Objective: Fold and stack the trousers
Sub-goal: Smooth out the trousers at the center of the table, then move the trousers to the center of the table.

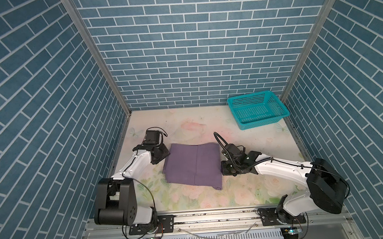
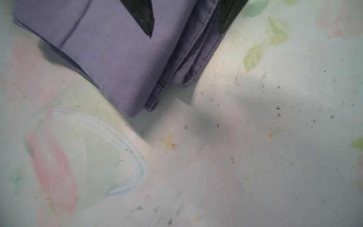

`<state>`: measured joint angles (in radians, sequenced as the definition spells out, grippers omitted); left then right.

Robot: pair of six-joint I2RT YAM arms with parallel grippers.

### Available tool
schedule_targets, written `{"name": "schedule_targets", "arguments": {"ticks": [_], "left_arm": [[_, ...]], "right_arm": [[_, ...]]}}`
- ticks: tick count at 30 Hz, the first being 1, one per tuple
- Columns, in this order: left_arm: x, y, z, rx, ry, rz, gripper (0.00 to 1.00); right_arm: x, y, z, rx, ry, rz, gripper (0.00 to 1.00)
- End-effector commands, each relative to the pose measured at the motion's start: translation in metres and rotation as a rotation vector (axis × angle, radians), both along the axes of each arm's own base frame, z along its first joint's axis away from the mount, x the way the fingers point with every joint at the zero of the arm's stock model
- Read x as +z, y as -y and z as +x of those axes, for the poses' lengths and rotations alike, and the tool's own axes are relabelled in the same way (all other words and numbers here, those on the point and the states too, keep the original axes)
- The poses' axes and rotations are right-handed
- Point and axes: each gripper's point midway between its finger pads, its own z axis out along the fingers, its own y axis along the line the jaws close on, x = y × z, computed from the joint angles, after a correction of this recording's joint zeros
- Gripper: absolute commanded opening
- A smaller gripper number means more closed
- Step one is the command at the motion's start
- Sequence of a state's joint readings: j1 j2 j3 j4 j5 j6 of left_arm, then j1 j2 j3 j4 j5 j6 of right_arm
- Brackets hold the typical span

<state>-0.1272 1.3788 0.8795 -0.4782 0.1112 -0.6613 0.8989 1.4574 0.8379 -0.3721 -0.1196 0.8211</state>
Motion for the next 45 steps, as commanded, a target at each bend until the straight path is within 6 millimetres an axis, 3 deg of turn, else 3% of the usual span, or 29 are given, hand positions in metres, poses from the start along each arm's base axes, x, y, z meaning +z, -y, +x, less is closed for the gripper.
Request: {"name": "schedule_targets", "arguments": {"ticks": [1,4,7,10,13,18,24,28,31,34,37,42,45], "left_arm": [[0.025,0.019,0.000,-0.060,0.056,0.000,0.49],[0.018,0.042,0.000,-0.120,0.066,-0.029,0.47],[-0.015,0.054,-0.004,-0.136,-0.008,-0.065,0.44],[-0.048,0.054,-0.008,-0.131,-0.075,-0.065,0.39],[-0.069,0.048,-0.013,-0.121,-0.126,-0.030,0.38],[-0.080,0.041,-0.020,-0.119,-0.158,0.011,0.37],[-0.068,0.031,-0.028,-0.117,-0.144,0.058,0.36],[-0.043,0.018,-0.032,-0.095,-0.102,0.108,0.36],[-0.015,0.014,-0.032,-0.084,-0.041,0.118,0.39],[0.009,0.017,-0.031,-0.088,0.015,0.107,0.40],[0.015,0.022,-0.035,-0.105,0.023,0.093,0.41],[-0.007,0.027,-0.048,-0.129,-0.039,0.094,0.48],[-0.023,0.029,-0.050,-0.122,-0.049,0.075,0.46]], "right_arm": [[0.008,-0.025,-0.004,0.093,-0.001,0.033,0.08],[-0.006,-0.038,-0.011,0.127,-0.030,0.023,0.02],[-0.026,-0.041,-0.022,0.104,-0.083,0.040,0.00],[-0.052,-0.032,-0.033,0.042,-0.143,0.044,0.00],[-0.070,-0.014,-0.042,-0.015,-0.177,0.011,0.00],[-0.061,0.007,-0.044,-0.024,-0.129,-0.031,0.00],[-0.003,0.020,-0.016,0.024,0.074,-0.103,0.00],[0.031,0.024,0.007,0.007,0.174,-0.085,0.00],[0.043,0.018,0.026,-0.015,0.201,-0.021,0.00],[0.044,0.003,0.042,-0.020,0.183,0.059,0.00],[0.036,-0.013,0.048,0.007,0.138,0.100,0.00],[0.005,-0.016,0.042,0.016,0.043,0.056,0.12],[-0.009,-0.018,0.041,0.016,0.021,0.059,0.12]]}}
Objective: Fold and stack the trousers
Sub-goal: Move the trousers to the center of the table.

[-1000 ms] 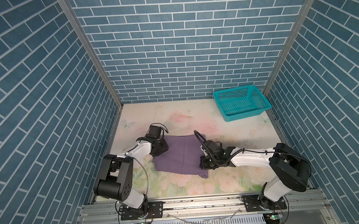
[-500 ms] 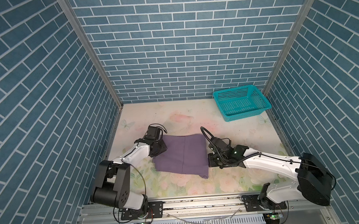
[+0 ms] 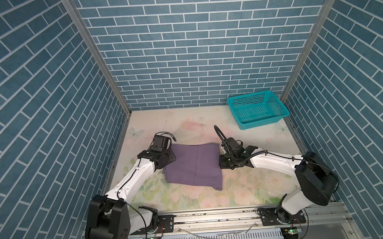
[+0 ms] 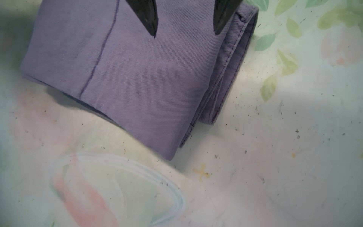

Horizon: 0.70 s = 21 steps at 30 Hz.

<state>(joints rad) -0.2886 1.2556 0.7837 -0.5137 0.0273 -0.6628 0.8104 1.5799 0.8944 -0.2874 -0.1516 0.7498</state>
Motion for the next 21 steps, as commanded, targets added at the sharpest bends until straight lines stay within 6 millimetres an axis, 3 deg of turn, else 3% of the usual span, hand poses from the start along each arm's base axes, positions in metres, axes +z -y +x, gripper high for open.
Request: {"name": "schedule_targets", "arguments": {"ticks": [1,8,12,17,21], "left_arm": [[-0.026,0.001,-0.012,-0.001,-0.066,0.000,0.45],[-0.069,-0.014,-0.012,0.060,-0.178,-0.002,0.39],[-0.078,-0.033,-0.002,0.124,-0.184,-0.002,0.38],[-0.073,-0.057,0.021,0.192,-0.169,0.010,0.37],[-0.052,-0.070,0.043,0.226,-0.113,0.041,0.36]], "right_arm": [[-0.002,-0.012,0.002,0.026,-0.007,0.034,0.11],[-0.019,-0.008,0.018,-0.011,-0.020,0.021,0.09],[-0.028,-0.015,0.032,-0.013,-0.051,0.040,0.06],[-0.037,-0.044,0.048,0.051,-0.091,0.062,0.04],[-0.035,-0.066,0.065,0.087,-0.090,0.091,0.03]]}}
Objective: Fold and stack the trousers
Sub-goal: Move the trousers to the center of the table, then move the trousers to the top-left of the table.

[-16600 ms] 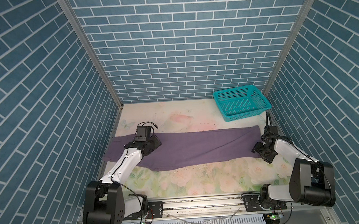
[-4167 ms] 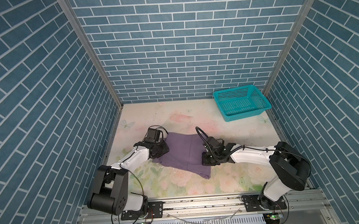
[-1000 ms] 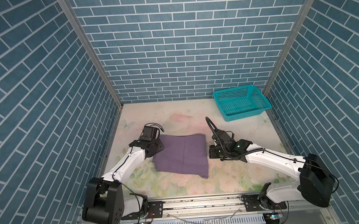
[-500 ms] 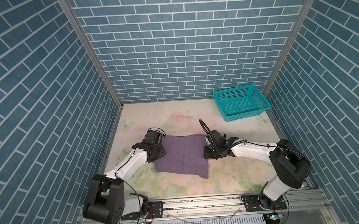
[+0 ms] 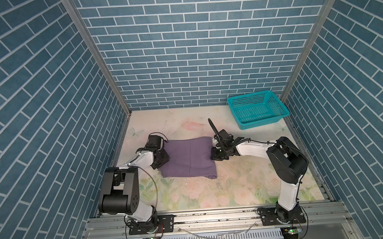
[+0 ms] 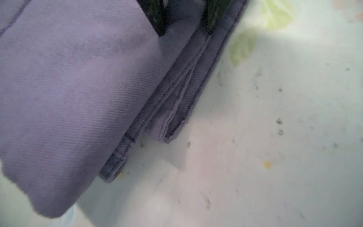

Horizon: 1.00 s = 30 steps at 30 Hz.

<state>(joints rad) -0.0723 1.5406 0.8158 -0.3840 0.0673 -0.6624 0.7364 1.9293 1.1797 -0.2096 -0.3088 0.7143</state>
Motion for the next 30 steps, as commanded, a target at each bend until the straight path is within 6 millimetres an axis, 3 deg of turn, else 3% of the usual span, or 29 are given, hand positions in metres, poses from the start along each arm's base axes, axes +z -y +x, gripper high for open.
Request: {"name": "schedule_targets", "arguments": {"ticks": [1,5,9,11,15,22,30], "left_arm": [[0.014,-0.017,0.014,0.035,0.021,0.064,0.36],[0.048,-0.026,0.026,0.073,0.088,0.076,0.37],[0.077,-0.021,0.022,0.067,0.158,0.073,0.41],[0.088,-0.013,0.015,0.037,0.172,0.091,0.41],[0.098,0.020,0.003,-0.060,0.197,0.068,0.41],[0.067,0.082,-0.013,-0.217,0.133,0.042,0.41],[0.008,0.116,-0.006,-0.264,0.027,0.018,0.41]], "right_arm": [[-0.008,-0.014,0.005,0.058,-0.013,0.004,0.03],[0.005,-0.018,0.012,0.064,0.008,0.028,0.03],[0.032,-0.002,0.011,0.050,0.089,0.018,0.03],[0.055,0.012,0.011,0.030,0.179,0.013,0.03],[0.096,0.044,0.005,-0.037,0.336,0.013,0.04],[0.149,0.095,-0.009,-0.180,0.543,0.050,0.10],[0.166,0.154,-0.027,-0.362,0.664,0.018,0.27]]}}
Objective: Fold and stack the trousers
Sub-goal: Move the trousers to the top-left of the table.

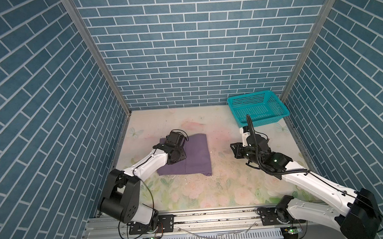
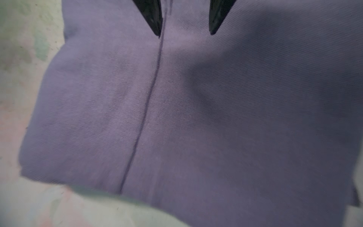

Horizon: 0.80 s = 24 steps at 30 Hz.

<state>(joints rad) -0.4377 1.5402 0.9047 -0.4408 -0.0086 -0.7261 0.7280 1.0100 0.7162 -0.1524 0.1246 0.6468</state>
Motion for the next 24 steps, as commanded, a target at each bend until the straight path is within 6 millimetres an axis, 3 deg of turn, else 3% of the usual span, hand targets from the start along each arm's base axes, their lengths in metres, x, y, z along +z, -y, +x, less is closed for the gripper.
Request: {"name": "schedule_targets", "arguments": {"ticks": [1,7,12,14,16,20,24], "left_arm": [[-0.023,0.007,0.006,0.018,-0.035,-0.012,0.41],[-0.061,-0.006,0.014,0.079,-0.103,0.013,0.40],[-0.080,-0.052,0.032,0.209,-0.122,-0.026,0.39],[-0.082,-0.074,0.042,0.272,-0.118,-0.064,0.39],[-0.080,-0.080,0.063,0.292,-0.069,-0.151,0.38],[-0.064,-0.097,0.088,0.320,-0.055,-0.093,0.38],[-0.063,-0.108,0.108,0.352,-0.047,-0.129,0.38]], "right_arm": [[-0.002,0.029,0.001,-0.121,0.034,-0.032,0.28],[-0.004,0.037,-0.001,-0.145,0.035,-0.054,0.29],[0.000,0.038,0.004,-0.162,0.049,-0.065,0.34],[0.000,0.037,0.005,-0.159,0.049,-0.074,0.34],[-0.001,0.037,0.006,-0.160,0.044,-0.084,0.35],[-0.005,0.037,0.007,-0.166,0.029,-0.099,0.35],[-0.007,0.039,0.010,-0.177,0.024,-0.112,0.35]]}}
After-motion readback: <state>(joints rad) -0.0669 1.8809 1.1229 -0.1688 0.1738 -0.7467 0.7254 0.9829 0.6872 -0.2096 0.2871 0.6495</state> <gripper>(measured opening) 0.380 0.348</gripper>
